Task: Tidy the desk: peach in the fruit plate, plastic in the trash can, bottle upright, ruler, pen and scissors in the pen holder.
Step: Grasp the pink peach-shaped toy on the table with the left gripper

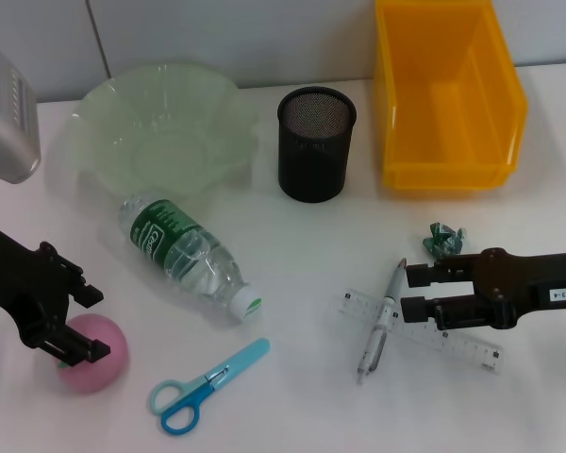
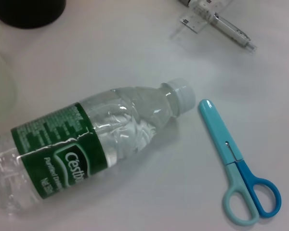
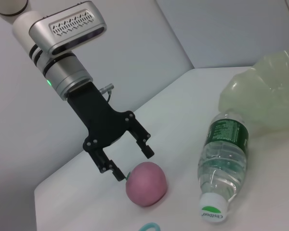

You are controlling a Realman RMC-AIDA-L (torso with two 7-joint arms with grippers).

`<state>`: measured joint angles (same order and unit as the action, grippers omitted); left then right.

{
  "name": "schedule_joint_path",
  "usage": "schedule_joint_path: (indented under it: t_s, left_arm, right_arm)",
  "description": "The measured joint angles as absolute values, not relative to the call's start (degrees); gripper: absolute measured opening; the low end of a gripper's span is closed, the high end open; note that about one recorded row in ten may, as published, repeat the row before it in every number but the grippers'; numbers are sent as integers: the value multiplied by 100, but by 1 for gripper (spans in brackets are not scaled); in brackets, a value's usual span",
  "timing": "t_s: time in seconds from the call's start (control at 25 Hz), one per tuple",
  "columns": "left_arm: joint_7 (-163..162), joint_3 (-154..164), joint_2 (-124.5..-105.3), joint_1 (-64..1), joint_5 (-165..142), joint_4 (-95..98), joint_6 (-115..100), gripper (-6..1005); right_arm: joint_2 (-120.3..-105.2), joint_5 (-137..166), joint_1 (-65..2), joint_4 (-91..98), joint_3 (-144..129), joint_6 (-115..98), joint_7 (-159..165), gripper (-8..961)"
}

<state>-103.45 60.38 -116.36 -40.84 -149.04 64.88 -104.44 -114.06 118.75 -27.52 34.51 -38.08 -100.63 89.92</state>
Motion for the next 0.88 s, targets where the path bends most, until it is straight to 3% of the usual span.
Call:
schedule_joint_path:
  t_s: [0.88]
  left_arm:
    - [-10325,6040,-11638,-4226,-15539,6224,-10222,704]
  right_arm:
    - [-11406,11858,-2786,3410,-3805,-9967,9065,710]
